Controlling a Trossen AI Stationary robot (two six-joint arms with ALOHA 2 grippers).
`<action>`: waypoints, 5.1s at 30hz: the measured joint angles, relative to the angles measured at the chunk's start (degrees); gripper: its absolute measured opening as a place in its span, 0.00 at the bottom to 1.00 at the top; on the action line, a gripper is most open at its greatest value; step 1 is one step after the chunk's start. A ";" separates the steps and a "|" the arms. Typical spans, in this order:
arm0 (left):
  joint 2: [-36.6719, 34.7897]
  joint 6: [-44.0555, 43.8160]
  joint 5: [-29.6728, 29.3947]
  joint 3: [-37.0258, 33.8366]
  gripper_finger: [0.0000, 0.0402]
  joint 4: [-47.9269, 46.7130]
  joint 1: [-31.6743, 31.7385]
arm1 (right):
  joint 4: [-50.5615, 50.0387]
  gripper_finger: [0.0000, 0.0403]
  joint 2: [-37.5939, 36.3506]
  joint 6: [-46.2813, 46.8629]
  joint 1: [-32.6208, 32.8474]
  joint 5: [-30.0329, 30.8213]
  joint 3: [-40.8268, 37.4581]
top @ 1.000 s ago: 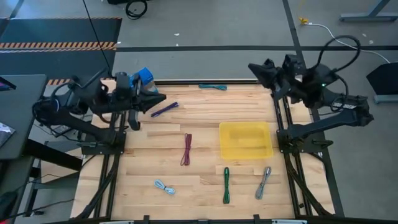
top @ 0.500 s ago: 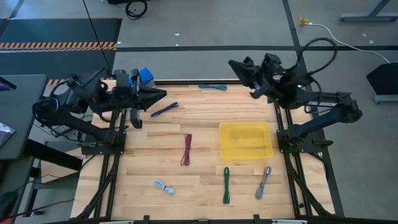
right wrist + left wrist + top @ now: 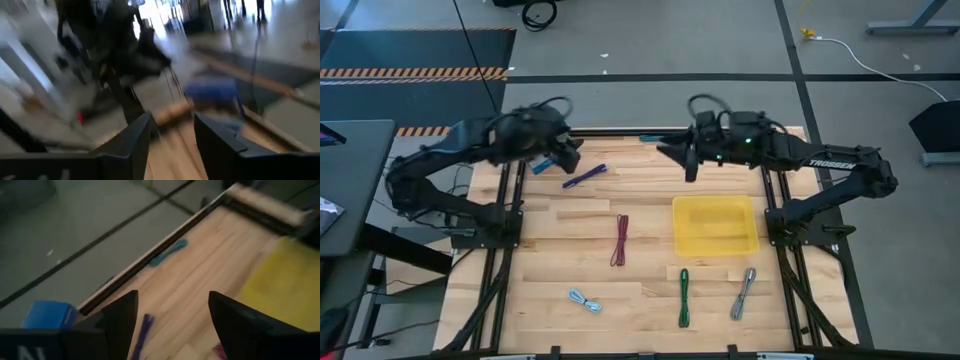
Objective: Pick and place USB-C Cables
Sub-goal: Put the violet charger cable into the yellow bin
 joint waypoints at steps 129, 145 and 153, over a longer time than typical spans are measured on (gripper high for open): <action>27.29 -6.05 40.72 17.35 0.05 30.97 3.83 | -8.01 0.46 -7.31 8.65 -2.95 3.00 -0.02; 27.42 -7.67 36.92 17.35 0.05 34.66 -1.80 | -8.50 0.56 -6.70 11.13 -3.39 -4.15 -0.02; 25.97 -7.44 35.98 17.33 0.05 33.92 -0.49 | -9.59 0.56 -8.49 12.25 -3.35 -7.79 -0.02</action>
